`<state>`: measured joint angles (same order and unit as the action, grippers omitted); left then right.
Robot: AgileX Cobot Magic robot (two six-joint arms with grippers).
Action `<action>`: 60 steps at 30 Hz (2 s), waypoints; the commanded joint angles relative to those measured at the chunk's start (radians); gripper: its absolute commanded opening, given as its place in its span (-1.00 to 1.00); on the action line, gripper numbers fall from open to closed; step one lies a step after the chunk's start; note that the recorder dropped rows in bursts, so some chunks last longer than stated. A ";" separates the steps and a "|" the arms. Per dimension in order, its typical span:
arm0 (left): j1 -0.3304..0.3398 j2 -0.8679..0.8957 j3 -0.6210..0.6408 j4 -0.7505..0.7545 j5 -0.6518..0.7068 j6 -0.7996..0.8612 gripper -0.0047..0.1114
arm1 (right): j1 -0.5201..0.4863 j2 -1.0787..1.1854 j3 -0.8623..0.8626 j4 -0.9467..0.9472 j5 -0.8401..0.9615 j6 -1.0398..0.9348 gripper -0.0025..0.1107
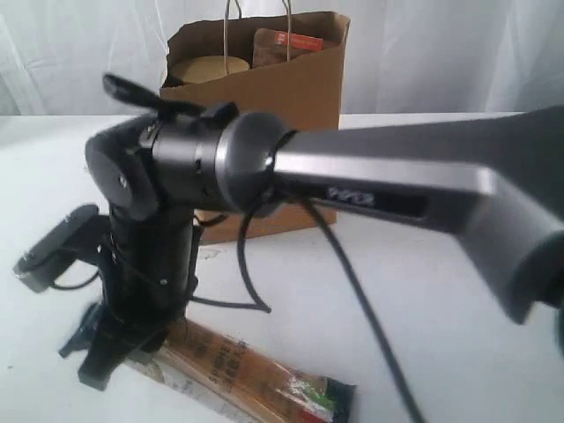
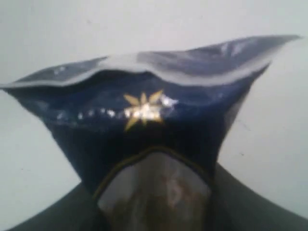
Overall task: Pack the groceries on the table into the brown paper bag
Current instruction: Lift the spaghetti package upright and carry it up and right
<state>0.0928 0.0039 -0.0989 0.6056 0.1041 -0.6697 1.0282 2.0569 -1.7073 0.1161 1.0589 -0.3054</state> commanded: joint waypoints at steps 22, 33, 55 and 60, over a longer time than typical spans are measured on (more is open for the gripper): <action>-0.006 -0.004 0.005 0.005 -0.007 0.001 -0.92 | -0.001 -0.893 0.296 -0.272 0.039 0.241 -0.96; -0.006 -0.004 0.005 0.005 -0.007 0.001 -0.92 | -0.001 -1.227 0.460 -1.281 0.077 0.810 -0.96; -0.006 -0.004 0.005 0.005 -0.007 0.001 -0.92 | 0.001 -1.366 0.500 -1.641 -0.273 1.388 -0.96; -0.006 -0.004 0.005 0.005 -0.007 0.001 -0.92 | -0.002 -1.190 0.482 -1.861 -0.250 1.561 -0.96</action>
<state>0.0928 0.0039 -0.0989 0.6056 0.1041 -0.6697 1.0282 0.7830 -1.2003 -1.5430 0.8503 1.1524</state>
